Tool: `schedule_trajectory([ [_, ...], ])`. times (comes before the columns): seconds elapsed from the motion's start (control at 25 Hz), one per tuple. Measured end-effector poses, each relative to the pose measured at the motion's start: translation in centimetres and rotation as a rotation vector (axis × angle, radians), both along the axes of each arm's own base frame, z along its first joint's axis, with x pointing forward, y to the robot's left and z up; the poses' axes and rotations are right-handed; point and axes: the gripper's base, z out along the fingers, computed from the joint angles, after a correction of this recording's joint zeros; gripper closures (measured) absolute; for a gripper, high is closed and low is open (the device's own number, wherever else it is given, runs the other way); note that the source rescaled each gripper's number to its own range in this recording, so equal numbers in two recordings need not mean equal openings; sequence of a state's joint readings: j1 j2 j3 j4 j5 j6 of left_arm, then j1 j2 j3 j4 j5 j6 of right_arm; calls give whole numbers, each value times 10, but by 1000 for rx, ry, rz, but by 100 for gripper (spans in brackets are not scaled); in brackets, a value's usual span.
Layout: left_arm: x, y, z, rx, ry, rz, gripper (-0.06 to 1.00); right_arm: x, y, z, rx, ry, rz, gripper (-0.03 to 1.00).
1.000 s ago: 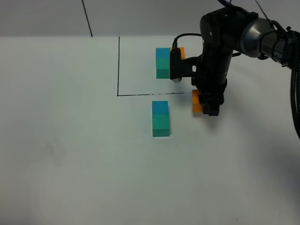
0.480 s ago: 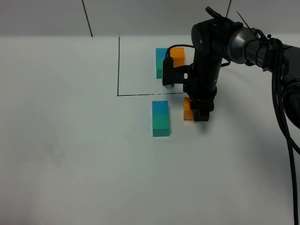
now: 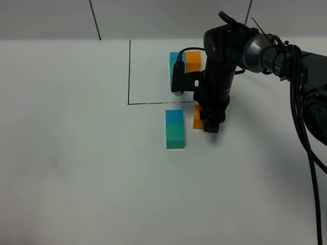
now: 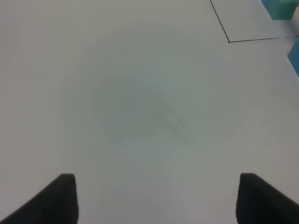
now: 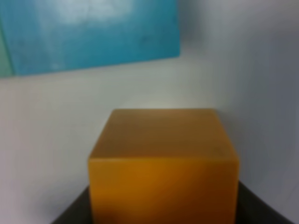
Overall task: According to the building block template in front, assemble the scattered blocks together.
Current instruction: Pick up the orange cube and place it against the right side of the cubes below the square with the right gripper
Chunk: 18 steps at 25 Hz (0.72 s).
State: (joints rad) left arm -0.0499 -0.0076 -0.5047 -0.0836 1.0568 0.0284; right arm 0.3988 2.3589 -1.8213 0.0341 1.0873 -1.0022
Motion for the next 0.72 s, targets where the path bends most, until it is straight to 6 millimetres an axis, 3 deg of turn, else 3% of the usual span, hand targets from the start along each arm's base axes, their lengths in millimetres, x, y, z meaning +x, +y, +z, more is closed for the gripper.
schedule_trajectory([
  [0.72, 0, 0, 0, 0, 0, 0, 45, -4, 7, -1, -43, -6, 31, 94],
])
